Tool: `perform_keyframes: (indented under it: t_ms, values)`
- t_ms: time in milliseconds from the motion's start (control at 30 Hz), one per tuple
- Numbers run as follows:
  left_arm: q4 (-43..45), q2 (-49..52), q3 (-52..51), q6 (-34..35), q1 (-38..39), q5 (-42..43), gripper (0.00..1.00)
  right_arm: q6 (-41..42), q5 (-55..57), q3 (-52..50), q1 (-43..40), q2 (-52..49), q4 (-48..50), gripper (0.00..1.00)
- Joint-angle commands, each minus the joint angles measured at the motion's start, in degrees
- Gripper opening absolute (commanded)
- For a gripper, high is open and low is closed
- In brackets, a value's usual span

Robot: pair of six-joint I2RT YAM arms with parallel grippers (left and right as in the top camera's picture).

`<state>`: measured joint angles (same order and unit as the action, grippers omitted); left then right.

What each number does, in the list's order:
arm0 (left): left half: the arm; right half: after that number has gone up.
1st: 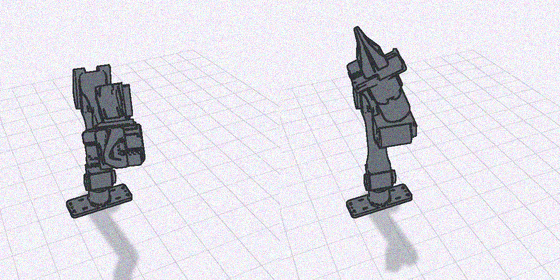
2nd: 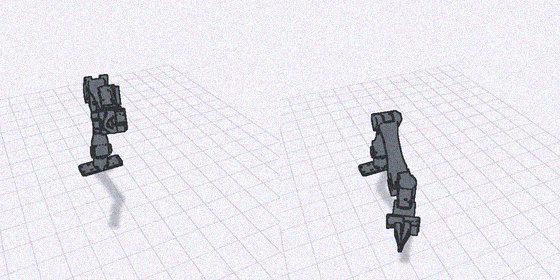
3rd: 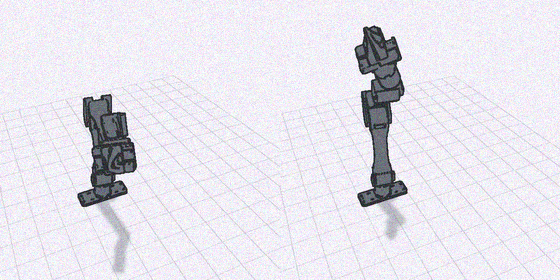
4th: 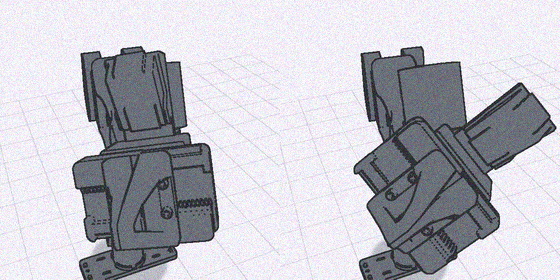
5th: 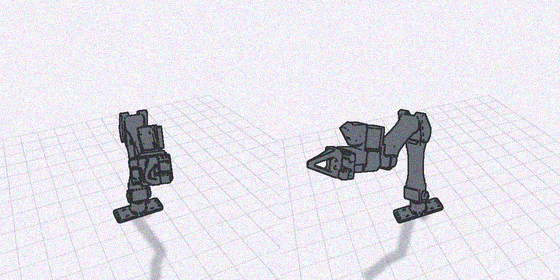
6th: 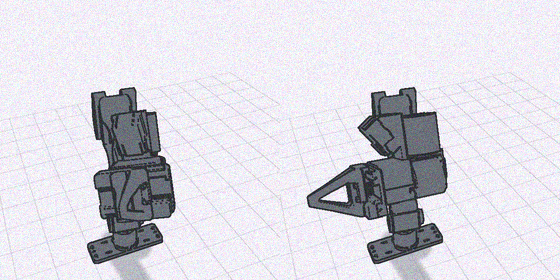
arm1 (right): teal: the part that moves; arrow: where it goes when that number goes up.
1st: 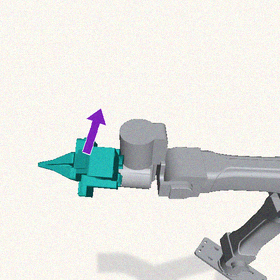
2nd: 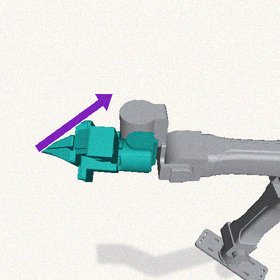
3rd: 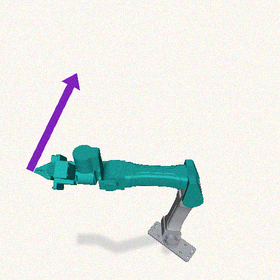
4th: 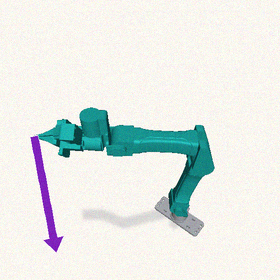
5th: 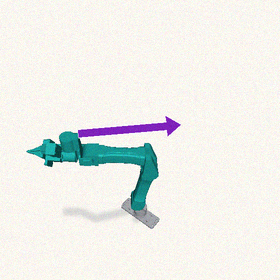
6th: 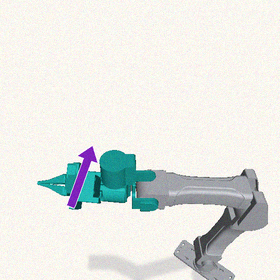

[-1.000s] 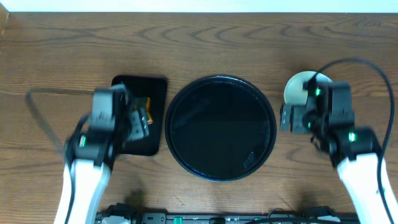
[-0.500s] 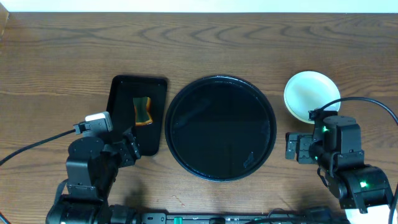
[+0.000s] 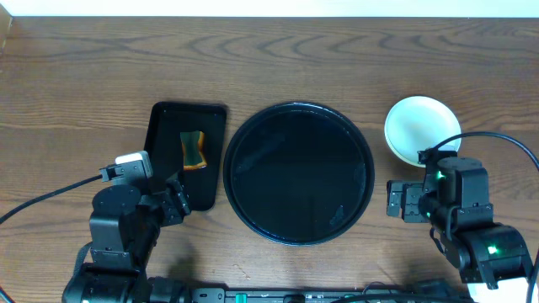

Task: Clean dirty plates on tray and stack at the side

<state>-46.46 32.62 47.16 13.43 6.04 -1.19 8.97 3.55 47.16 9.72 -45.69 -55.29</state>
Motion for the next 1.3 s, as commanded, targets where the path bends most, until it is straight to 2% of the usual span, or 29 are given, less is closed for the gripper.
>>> perform_keyframes:
  t_ms: [0, 233, 433, 667, 867, 967, 1067, 1167, 1267]
  values:
    - [0.07, -0.04, -0.81, -0.74, -0.13, 0.57, 0.78, -0.48, 1.88, -0.5, 0.87, 2.86, -0.11, 0.99]
    - [0.07, -0.04, -0.81, -0.74, -0.13, 0.57, 0.79, -0.94, 3.1, -4.55, -1.29, 13.7, 6.51, 0.99]
    - [0.07, -0.04, -0.81, -0.74, -0.13, 0.57, 0.79, -0.85, 1.95, -15.74, -5.81, 25.77, 21.14, 0.99]
    - [0.07, -0.04, -0.81, -0.72, -0.13, 0.57, 0.79, -0.87, 1.99, -30.29, -6.16, 37.27, 38.51, 0.99]
    - [0.07, -0.04, -0.81, -0.72, -0.13, 0.57, 0.79, -0.9, 2.25, -42.01, -6.25, 45.64, 53.62, 0.99]
    - [0.07, -0.04, -0.81, -0.72, -0.13, 0.57, 0.79, -0.9, 1.95, -46.31, -6.54, 45.42, 60.13, 0.99]
    - [0.07, -0.04, -0.81, -0.72, -0.13, 0.57, 0.79, -0.96, 2.01, -46.84, -6.6, 45.42, 57.75, 0.99]
    - [0.07, -0.04, -0.81, -0.72, -0.13, 0.57, 0.79, -1.95, 1.42, -46.82, -6.69, 45.42, 50.73, 0.99]
    - [0.07, -0.04, -0.81, -0.74, -0.13, 0.57, 0.79, -8.5, -1.18, -46.86, -6.75, 45.38, 51.15, 0.99]
